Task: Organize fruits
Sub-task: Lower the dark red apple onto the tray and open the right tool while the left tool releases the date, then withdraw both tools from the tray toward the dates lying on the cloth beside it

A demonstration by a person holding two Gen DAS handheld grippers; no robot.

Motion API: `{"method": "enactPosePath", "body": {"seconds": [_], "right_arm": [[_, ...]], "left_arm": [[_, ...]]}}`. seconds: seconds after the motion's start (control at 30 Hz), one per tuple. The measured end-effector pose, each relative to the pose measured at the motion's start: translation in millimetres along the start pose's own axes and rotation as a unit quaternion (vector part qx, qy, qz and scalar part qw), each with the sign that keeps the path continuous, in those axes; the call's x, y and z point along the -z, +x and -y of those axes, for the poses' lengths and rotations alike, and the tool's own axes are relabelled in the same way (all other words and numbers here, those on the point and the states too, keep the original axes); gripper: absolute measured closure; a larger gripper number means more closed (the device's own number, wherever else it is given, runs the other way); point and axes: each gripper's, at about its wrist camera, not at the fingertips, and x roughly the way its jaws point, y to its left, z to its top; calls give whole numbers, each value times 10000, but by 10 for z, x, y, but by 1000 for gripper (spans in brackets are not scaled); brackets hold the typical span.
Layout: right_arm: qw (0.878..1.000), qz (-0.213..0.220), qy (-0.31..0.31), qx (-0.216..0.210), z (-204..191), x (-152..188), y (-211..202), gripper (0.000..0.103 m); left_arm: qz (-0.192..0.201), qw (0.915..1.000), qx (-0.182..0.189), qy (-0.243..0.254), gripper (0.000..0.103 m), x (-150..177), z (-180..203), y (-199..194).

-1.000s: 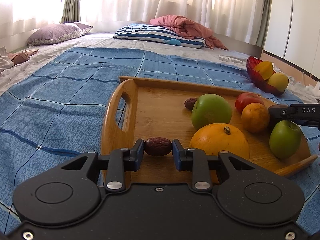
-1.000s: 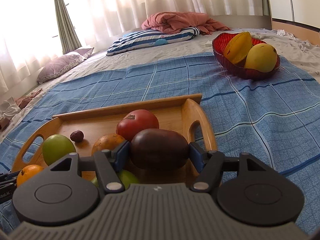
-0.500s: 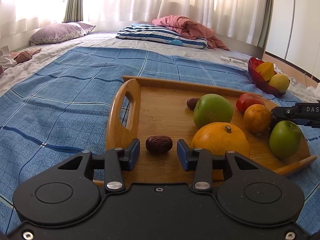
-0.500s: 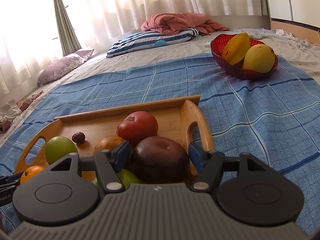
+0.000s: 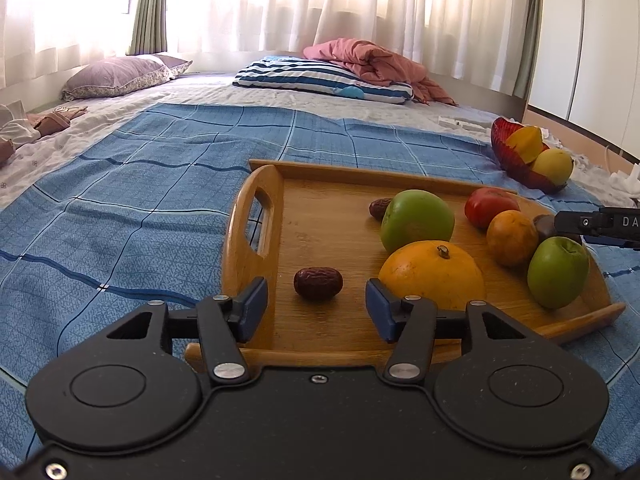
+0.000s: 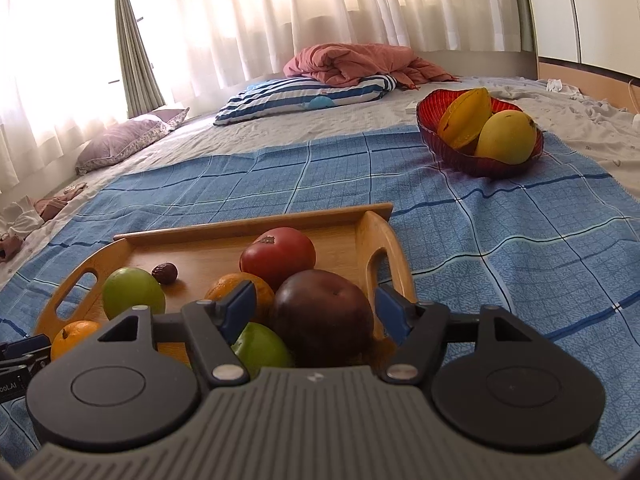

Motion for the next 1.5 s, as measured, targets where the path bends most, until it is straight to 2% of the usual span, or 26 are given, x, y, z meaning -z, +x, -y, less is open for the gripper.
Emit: {"method": "enactPosePath", "body": {"seconds": [0.2,0.3,0.33,0.47,0.8,0.9,1.03,1.17,1.43,1.5], "right_arm": [[9997,182,-190,15,-88,58,-205,16],[9993,272,-272,5,-135,94,-303,14],[9991,303,-292,4,-154,112,-337,14],[9982,438,-417,3,-255,219,-466,13],[9934,653,-945,-32,-559,570,-695,6],[9912,615,-1146,-248,-634,681,-741,8],[9886,583,-1367,-259,-733,822,-767,9],[9895,496,-1325,-309,-769,905,-745,9],[9902,380,-1304,-333,-837,1054,-701,19],[9903,351,-1292,-357,-851,1083,-690,24]], "left_arm": [[92,10000,-28,2,41,14,-3,-124],[173,9998,-135,25,22,23,5,-196],[206,9997,-114,34,20,28,1,-221],[151,9999,6,-25,17,65,4,-275],[171,9996,67,203,10,221,161,-418],[137,9996,64,258,9,270,205,-428],[89,9995,55,309,8,313,236,-425],[48,9993,87,347,8,357,268,-436],[-7,9990,91,443,8,437,325,-427],[-1,9989,84,466,8,447,333,-427]]}}
